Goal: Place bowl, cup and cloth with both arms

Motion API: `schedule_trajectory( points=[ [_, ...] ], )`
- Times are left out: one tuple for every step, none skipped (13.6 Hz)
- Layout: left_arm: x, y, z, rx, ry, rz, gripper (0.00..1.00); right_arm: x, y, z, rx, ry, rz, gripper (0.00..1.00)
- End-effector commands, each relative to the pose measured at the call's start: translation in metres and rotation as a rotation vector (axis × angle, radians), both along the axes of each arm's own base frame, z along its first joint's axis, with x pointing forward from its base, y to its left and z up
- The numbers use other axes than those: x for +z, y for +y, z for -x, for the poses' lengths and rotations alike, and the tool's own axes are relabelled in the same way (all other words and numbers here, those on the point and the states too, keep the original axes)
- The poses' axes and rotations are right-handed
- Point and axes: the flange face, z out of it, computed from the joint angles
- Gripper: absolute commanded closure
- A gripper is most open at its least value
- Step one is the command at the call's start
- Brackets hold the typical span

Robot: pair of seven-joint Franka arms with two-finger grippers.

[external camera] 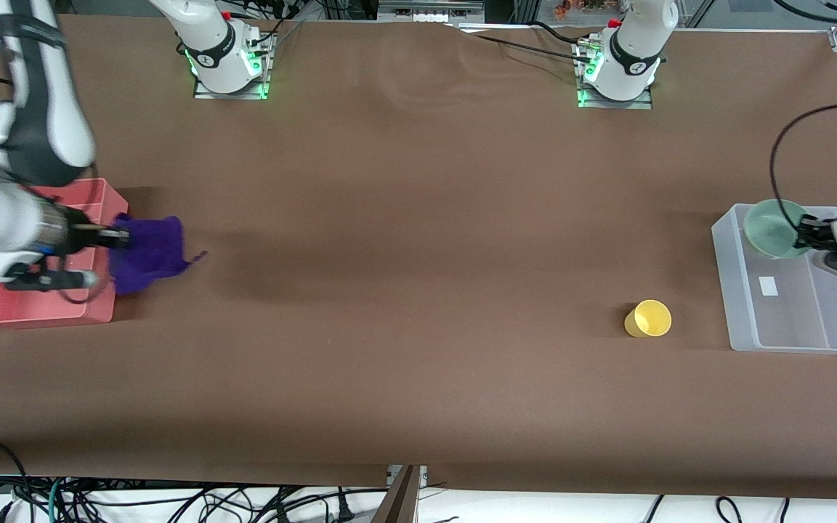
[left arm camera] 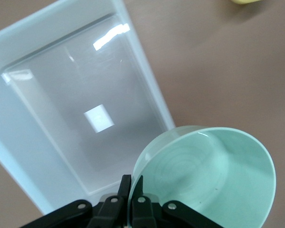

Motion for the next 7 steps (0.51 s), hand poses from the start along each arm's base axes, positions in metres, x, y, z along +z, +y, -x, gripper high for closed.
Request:
schedule_trajectory(
  points=[
    [-0.038, 0.049, -0.026, -0.016, 0.014, 0.031, 1.00, 0.016, -0.069, 0.003, 0.085, 0.013, -0.005, 1.00],
    [-0.057, 0.062, -0.021, 0.002, 0.036, 0.043, 1.00, 0.018, -0.097, 0.009, 0.123, 0.016, -0.011, 1.00],
    [-0.080, 0.068, -0.019, 0.010, 0.052, 0.054, 1.00, 0.019, -0.122, 0.017, 0.144, 0.027, -0.017, 1.00],
    [-0.093, 0.078, -0.020, 0.020, 0.023, 0.046, 1.00, 0.018, -0.143, 0.024, 0.151, 0.038, -0.021, 1.00],
    [-0.108, 0.090, -0.019, 0.027, -0.022, 0.040, 1.00, 0.019, -0.159, 0.029, 0.153, 0.038, -0.020, 1.00],
    [-0.127, 0.093, -0.023, 0.022, -0.057, 0.031, 1.00, 0.020, -0.172, 0.034, 0.160, 0.039, -0.018, 1.00],
    [-0.142, 0.093, -0.025, 0.017, -0.071, 0.029, 1.00, 0.022, -0.183, 0.038, 0.168, 0.036, -0.017, 1.00]
  ],
)
